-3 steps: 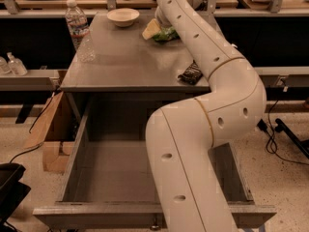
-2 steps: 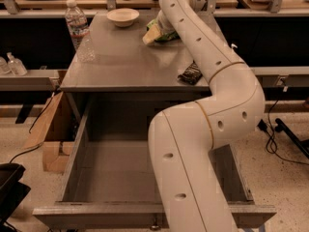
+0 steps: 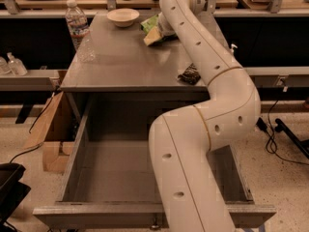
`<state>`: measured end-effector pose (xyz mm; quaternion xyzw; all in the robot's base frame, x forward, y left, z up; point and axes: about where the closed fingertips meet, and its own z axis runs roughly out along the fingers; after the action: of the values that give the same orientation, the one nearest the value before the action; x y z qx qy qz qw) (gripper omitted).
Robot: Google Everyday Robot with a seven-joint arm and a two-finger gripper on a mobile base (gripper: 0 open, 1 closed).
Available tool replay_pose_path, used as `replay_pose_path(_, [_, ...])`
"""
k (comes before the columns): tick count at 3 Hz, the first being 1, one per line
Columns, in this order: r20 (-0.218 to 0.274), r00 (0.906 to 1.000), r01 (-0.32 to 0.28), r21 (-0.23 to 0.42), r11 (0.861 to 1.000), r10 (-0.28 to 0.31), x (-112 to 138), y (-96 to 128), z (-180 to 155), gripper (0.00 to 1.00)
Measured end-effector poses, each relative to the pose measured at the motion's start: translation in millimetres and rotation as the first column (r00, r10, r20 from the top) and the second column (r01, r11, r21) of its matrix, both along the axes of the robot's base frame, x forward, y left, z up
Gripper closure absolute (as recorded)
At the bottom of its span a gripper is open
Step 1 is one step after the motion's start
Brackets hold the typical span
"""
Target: Place green rice chip bag into top drawer
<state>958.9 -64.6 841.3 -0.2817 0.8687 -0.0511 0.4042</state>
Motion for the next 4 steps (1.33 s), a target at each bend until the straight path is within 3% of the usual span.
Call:
replay_pose_path(1, [0.000, 1.0000, 0.000, 0.000, 1.000, 0.000, -2.4, 0.4, 2.7, 0.73])
replay_pose_path(2, [0.000, 1.0000, 0.000, 0.000, 1.000, 0.000, -2.5, 0.4, 2.6, 0.96])
replay_pose_path(4, [-0.002, 1.0000, -0.001, -0.001, 1.000, 0.001, -2.6, 1.0, 1.3, 1.00])
